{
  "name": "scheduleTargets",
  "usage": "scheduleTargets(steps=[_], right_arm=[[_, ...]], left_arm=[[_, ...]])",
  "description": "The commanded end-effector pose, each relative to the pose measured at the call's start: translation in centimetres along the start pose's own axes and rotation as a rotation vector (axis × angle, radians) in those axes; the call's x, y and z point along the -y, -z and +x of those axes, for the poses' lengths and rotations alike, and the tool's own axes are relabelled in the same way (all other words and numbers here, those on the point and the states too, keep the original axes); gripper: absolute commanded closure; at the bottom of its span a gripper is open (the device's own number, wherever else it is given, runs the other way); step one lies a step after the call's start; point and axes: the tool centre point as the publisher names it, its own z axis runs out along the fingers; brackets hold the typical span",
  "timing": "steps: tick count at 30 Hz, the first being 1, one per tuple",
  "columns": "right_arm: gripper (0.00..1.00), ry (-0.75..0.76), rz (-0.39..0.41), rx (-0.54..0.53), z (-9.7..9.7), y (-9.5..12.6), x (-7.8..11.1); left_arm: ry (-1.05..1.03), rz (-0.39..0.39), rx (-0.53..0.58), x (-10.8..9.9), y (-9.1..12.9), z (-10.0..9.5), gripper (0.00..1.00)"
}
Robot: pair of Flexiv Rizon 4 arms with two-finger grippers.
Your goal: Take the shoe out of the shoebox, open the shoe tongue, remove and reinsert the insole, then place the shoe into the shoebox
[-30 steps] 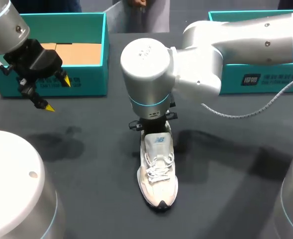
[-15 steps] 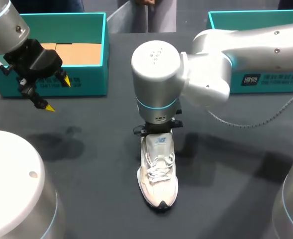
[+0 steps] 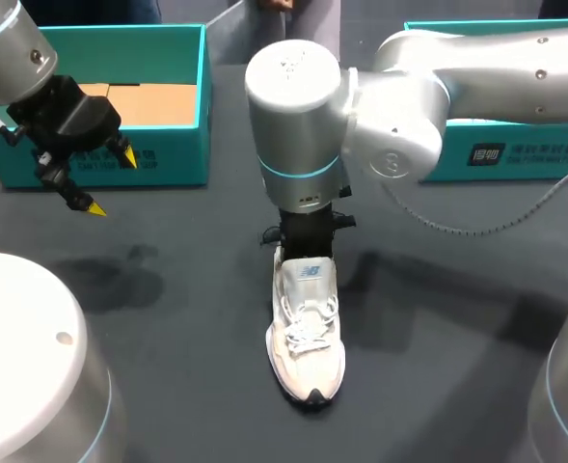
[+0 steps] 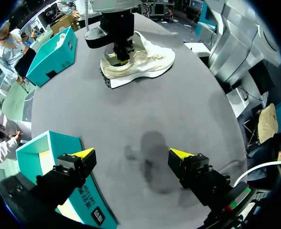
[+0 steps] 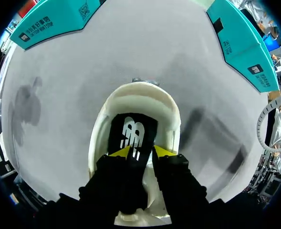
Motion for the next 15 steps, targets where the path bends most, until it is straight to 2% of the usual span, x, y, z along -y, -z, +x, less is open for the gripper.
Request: scheduleTargets(steps=[1, 9, 15], right_arm=[[0.67, 0.003, 0.043, -0.016, -0.4, -0.6, -0.2], [0.57, 0.018, 0.076, -0.027, -0.7, -0.2, 0.8], [0.51, 0.027, 0.076, -0.021, 0.0, 0.5, 1.5]], left_arm=[[0.0, -0.003, 0.001, 0.0, 0.1, 0.1, 0.0], [0.0, -0.003, 0.001, 0.0, 0.1, 0.1, 0.0], [0.0, -0.003, 0.001, 0.0, 0.1, 0.1, 0.0]])
